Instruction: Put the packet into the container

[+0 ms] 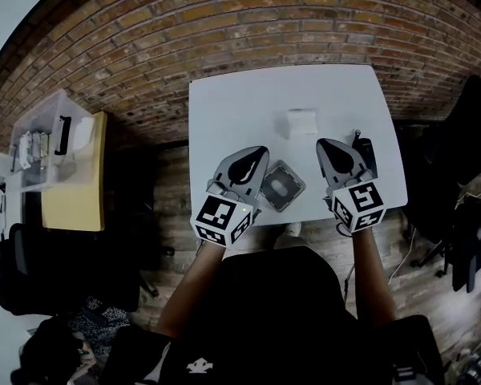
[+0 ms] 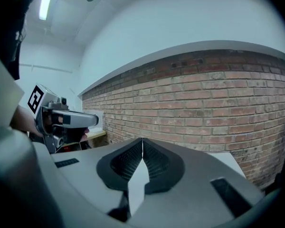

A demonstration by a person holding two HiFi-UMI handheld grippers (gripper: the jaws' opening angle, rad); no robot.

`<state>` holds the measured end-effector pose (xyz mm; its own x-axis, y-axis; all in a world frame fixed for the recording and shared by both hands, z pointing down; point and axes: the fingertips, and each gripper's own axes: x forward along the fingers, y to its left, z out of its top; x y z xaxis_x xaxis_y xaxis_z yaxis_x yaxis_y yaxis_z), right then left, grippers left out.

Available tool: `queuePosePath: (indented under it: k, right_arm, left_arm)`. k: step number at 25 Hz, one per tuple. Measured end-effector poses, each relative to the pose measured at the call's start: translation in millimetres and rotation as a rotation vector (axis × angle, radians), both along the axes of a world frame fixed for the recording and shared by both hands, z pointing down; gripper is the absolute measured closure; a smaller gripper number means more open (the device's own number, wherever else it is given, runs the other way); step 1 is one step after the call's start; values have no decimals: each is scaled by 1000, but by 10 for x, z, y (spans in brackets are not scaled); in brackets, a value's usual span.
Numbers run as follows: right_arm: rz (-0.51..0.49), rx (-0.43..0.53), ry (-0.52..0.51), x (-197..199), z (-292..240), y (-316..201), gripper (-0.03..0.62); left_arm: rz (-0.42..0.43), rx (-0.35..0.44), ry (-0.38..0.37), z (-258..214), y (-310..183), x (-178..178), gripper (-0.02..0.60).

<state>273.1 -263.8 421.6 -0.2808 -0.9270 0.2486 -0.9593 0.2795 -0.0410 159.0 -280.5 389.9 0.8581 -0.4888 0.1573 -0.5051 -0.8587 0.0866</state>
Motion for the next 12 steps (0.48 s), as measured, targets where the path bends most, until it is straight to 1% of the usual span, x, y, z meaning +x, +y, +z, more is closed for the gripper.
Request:
queuePosePath:
  k: [3,7,10,12]
  right_arm:
    - [-64,-40,34,8,130,-146,589]
    - [-157,-120,108,34,380,-321,588]
    - [-230,-180,203,75,573,-450,586]
    - [-282,-211,286,88,692,-522,552]
  left_arm:
    - [-48,1,-6,0,-74,-108,576]
    - [-108,-6,-5,40,-108,-224,576]
    - [-155,-16,-7,109,-121,-286,576]
    - [-181,-9,-20,149,-123,-325,576]
